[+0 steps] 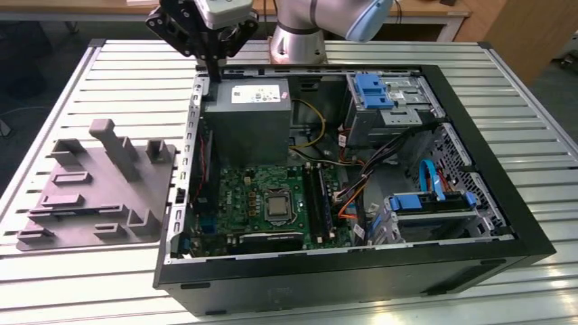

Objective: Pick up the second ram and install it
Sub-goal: 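Reach for the second ram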

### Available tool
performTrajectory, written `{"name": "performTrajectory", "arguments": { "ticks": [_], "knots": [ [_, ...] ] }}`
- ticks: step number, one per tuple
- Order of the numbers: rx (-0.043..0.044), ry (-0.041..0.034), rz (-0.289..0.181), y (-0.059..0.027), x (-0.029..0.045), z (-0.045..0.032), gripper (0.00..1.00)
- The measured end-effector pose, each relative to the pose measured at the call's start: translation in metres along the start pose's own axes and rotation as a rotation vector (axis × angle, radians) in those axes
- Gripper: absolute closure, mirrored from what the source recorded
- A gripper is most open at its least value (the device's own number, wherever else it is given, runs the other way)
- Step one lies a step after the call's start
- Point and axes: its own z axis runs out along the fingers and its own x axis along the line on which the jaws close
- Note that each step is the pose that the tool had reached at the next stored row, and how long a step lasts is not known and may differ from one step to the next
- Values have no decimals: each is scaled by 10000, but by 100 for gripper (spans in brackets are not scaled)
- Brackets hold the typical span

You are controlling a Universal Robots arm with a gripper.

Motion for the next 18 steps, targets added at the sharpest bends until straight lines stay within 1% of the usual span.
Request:
{"name": "performTrajectory", "arguments": {
  "ticks": [12,18],
  "knots": [
    [-1,-8,-1,-19,247,4,90],
    [-2,-11,0,-30,386,6,90]
  ]
}}
